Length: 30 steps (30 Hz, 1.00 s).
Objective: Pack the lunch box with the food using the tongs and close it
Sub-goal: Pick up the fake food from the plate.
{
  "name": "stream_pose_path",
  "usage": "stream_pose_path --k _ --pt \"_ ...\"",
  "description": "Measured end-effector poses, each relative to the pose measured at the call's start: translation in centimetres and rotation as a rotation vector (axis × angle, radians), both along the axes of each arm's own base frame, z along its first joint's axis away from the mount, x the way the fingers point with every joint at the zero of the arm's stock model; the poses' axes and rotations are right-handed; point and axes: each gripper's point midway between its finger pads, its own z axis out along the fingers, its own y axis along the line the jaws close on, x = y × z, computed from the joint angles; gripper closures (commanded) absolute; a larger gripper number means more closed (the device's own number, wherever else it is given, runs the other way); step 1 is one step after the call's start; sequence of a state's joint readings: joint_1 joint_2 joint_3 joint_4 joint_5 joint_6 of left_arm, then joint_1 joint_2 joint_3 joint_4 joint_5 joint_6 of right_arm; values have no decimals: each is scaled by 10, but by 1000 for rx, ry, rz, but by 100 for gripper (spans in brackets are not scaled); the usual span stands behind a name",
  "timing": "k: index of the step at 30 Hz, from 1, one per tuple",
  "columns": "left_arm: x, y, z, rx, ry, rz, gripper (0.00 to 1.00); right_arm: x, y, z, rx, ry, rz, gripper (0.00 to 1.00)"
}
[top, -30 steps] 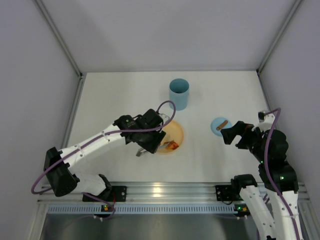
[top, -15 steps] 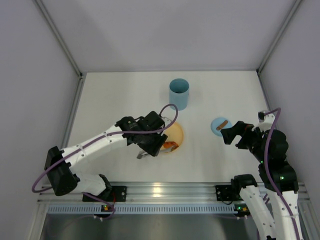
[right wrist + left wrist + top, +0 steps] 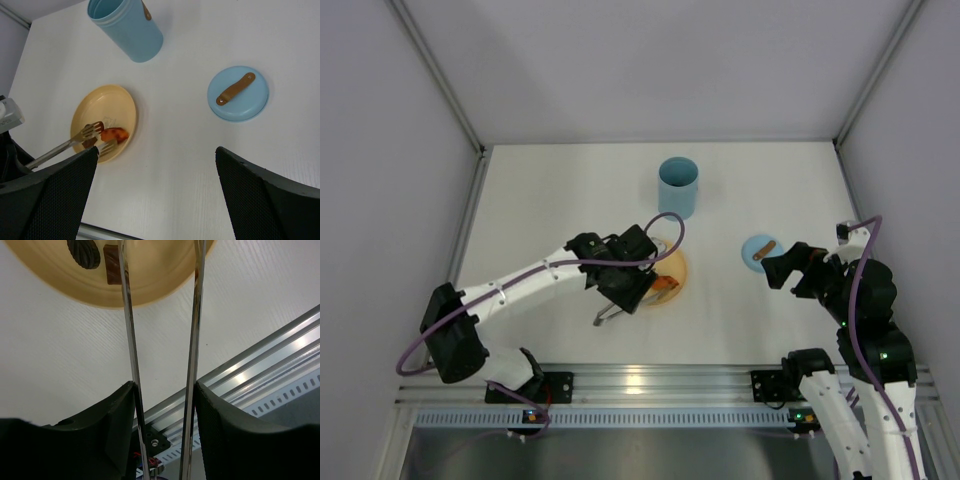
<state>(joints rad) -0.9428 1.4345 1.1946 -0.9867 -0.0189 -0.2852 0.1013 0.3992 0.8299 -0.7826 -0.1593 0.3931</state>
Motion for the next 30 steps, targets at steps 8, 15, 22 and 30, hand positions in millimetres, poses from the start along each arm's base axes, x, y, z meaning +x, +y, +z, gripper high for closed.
stream_pose_path --k 8,15,22,30 --pt "9 0 1 19 -32 19 43 0 0 0 0 0 0 1" --pt "19 -5 13 2 -76 35 42 0 0 0 0 0 0 1" --pt "21 -7 12 10 -78 42 42 0 0 0 0 0 0 0" --pt "27 -15 10 18 -72 41 42 0 0 0 -1 0 0 1"
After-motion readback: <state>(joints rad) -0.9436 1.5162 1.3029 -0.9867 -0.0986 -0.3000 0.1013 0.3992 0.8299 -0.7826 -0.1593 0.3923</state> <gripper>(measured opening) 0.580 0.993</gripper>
